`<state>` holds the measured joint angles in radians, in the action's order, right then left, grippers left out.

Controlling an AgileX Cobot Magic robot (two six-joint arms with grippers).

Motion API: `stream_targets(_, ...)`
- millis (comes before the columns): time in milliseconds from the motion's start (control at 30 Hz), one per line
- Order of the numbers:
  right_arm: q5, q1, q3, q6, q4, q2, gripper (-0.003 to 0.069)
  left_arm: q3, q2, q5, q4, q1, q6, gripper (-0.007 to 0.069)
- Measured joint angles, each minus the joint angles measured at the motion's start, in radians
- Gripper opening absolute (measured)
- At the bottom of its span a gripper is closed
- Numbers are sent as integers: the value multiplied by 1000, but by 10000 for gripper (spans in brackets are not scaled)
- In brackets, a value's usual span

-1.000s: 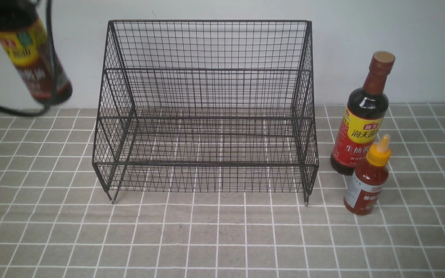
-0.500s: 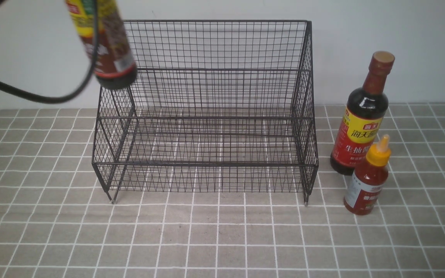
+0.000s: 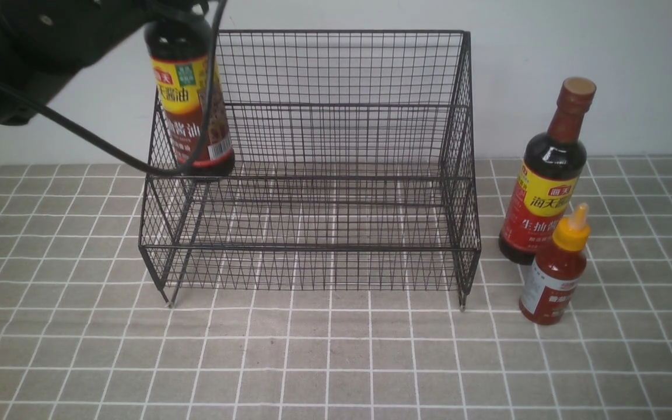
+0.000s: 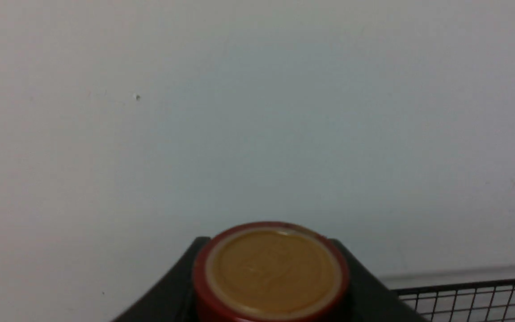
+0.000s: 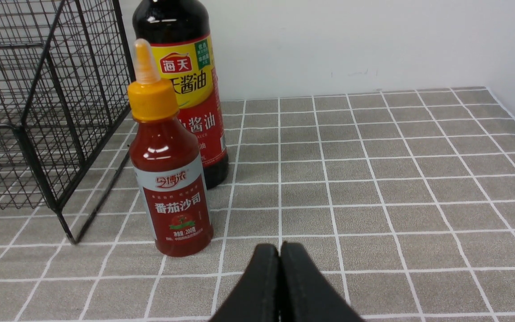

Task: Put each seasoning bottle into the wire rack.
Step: Use the left arm to put the condiment bottle back on the shelf, then use the right arm to grab the condiment bottle closest to it

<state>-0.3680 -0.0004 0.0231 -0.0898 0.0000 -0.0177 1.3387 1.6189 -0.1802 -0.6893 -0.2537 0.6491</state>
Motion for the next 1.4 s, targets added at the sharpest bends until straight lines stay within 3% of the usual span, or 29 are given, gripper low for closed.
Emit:
stream_targets(133, 0, 0, 0, 0, 0, 0, -14, 0, 7, 42, 0, 0, 1, 262)
stream_targets(433, 0, 0, 0, 0, 0, 0, -14, 0, 46, 303, 22, 1, 0, 262)
stream_targets(667, 0, 0, 0, 0, 0, 0, -14, 3, 73, 341, 31, 1, 0, 267)
stream_targets(900, 0, 0, 0, 0, 0, 0, -14, 17, 72, 334, 32, 1, 0, 409)
stream_targets(1067, 0, 0, 0, 0, 0, 0, -14, 17, 20, 338, 37, 12, 9, 468)
stream_targets(1267, 0, 0, 0, 0, 0, 0, -14, 19, -101, 432, 41, 67, 12, 448)
stream_targets(1400, 0, 0, 0, 0, 0, 0, -14, 20, -183, 691, 46, 145, -8, 332)
